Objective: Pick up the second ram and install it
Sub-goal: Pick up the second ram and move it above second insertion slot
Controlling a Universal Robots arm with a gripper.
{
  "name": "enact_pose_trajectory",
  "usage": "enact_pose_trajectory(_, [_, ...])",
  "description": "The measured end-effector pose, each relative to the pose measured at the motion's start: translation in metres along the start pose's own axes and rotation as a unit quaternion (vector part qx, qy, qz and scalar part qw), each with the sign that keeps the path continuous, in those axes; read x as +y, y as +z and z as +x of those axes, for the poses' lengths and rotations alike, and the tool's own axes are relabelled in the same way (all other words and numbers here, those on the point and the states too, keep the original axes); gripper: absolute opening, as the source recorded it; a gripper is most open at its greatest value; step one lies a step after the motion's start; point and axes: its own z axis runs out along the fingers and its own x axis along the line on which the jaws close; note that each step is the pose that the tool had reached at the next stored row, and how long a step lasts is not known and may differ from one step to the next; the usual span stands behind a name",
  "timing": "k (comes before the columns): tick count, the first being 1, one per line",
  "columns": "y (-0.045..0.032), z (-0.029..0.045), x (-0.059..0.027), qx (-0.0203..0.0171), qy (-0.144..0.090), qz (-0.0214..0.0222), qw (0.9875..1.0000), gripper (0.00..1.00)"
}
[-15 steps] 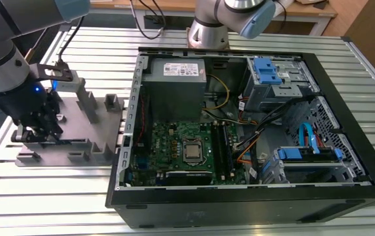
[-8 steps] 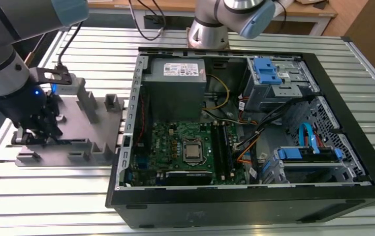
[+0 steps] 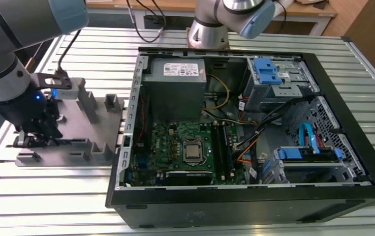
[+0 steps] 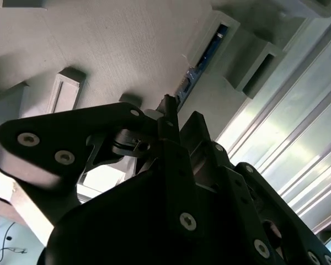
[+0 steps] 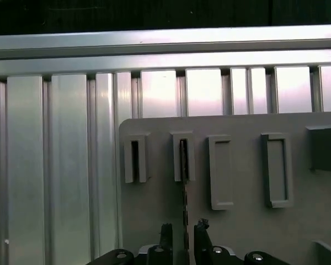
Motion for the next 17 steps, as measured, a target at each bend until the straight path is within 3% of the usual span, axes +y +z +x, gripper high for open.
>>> enact_pose_trajectory(8, [0.0114,-0.0017,0.0004,-0.0011,-0.009,-0.0003,1.0000,0.30])
enact_pose_trajectory(12, [0.0114,-0.0017,0.0004,-0.0012,-0.009,-0.0003,1.0000,0.28])
enact_pose_trajectory(15, [0.0114,-0.0017,0.0004,-0.0012,-0.009,-0.0003,1.0000,0.16])
enact_pose_trajectory(17, [0.0115,-0.0017,0.0004,-0.0013,-0.009,-0.0003,1.0000,0.14])
